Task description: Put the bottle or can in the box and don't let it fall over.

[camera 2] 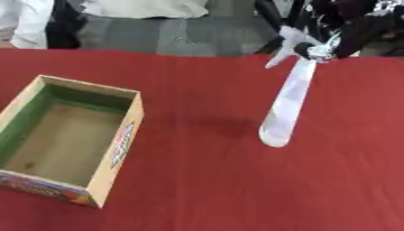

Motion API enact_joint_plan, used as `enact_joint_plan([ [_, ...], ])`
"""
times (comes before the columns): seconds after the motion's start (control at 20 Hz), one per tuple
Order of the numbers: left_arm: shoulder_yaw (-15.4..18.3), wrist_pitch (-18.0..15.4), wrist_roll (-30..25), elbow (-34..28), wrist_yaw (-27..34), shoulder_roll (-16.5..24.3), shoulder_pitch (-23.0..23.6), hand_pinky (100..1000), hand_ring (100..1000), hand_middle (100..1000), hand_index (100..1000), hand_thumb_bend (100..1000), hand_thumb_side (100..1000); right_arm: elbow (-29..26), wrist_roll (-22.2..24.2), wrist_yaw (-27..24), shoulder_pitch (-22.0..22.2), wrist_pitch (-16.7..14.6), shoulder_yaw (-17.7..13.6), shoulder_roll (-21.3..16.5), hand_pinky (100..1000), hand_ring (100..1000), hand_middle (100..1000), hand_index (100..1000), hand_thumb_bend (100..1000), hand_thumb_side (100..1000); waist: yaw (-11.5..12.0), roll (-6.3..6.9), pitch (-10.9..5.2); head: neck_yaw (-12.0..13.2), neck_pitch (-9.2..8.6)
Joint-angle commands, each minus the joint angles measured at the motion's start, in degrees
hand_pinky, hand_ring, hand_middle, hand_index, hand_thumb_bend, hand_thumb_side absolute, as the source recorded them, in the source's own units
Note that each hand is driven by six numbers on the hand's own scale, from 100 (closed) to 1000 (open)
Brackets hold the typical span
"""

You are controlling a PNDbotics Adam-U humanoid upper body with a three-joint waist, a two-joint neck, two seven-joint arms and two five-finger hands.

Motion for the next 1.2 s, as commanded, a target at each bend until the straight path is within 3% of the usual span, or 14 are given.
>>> enact_joint_plan([
  [0.05,0.7,-0.2,0.1,-1.0,0.4,2.0,-0.5,759,754,752,813,897,668,-1.1,-0.9,0.4,-1.0,-0.4,-0.8,-2.2,563,212,212,322,100,100,0.0,0.1,-1.63,0.1,0.66],
  [0.35,0.7,-0.2,0.1,-1.1,0.5,2.1,-0.4,759,755,752,813,895,668,-1.2,-2.6,0.6,-1.2,-0.4,-0.9,-2.2,544,173,161,272,100,100,0.1,-0.27,-2.3,0.4,2.05],
  [1.2,0.7,-0.2,0.2,-1.2,0.6,2.7,-0.2,758,754,751,813,894,667,-3.1,-4.4,0.0,-4.3,0.4,-0.4,-0.7,534,155,138,252,100,100,0.5,-1.23,-4.08,0.1,2.59],
])
